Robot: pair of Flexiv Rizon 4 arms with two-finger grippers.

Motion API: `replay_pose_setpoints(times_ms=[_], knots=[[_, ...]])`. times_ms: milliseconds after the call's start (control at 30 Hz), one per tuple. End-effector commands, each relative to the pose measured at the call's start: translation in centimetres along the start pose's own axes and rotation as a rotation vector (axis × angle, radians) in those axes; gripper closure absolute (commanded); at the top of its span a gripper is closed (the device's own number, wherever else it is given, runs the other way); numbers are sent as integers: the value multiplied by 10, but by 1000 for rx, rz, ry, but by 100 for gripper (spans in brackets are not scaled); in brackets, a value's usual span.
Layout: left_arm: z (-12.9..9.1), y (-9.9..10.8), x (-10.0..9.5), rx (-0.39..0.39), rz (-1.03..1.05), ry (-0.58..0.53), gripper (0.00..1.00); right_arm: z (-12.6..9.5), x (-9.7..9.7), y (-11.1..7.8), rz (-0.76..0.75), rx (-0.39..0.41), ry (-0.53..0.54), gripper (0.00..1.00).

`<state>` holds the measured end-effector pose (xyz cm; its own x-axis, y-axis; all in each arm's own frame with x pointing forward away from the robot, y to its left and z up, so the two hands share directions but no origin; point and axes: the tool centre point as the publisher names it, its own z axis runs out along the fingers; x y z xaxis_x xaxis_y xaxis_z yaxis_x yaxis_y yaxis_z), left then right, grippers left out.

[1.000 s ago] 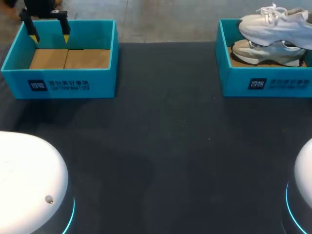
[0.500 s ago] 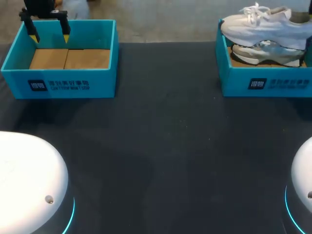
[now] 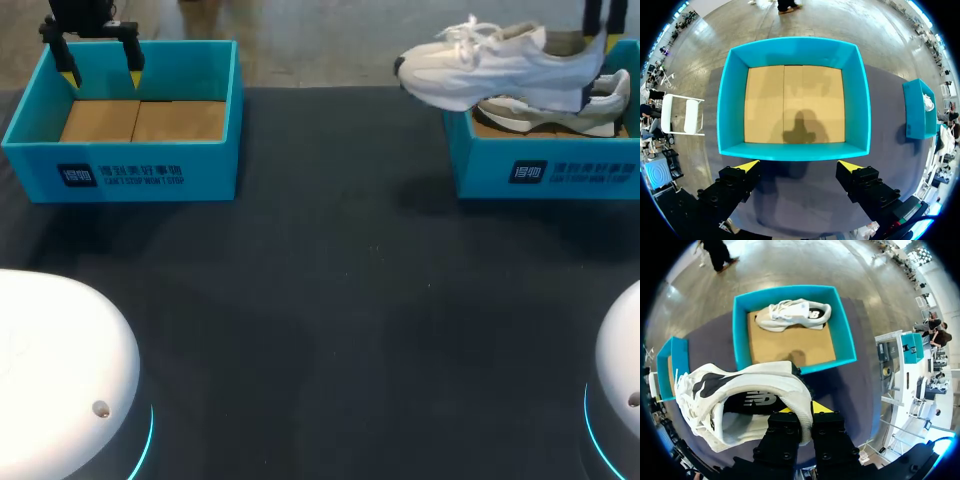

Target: Take the shoe out of the shoebox, open the shoe tongue, remove and reinsert the insole, then place the shoe into the shoebox

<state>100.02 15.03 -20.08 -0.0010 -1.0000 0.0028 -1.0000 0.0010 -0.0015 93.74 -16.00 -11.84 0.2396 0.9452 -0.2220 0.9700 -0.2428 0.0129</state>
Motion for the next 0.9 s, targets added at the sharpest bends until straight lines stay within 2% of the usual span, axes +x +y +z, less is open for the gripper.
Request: replay_pose_setpoints(times_ms=[33, 367, 700, 900], knots=[[0, 0, 0, -1, 0, -1, 0, -11, 13, -29, -6, -57, -12, 100], [0, 0, 0, -1, 0, -1, 0, -21, 38, -82, -23, -56, -10, 100], [0, 0, 0, -1, 0, -1, 0, -18, 82, -141, -59, -40, -29, 100], [0, 0, 0, -1, 0, -1, 0, -17, 100, -177, -65, -38, -32, 100]])
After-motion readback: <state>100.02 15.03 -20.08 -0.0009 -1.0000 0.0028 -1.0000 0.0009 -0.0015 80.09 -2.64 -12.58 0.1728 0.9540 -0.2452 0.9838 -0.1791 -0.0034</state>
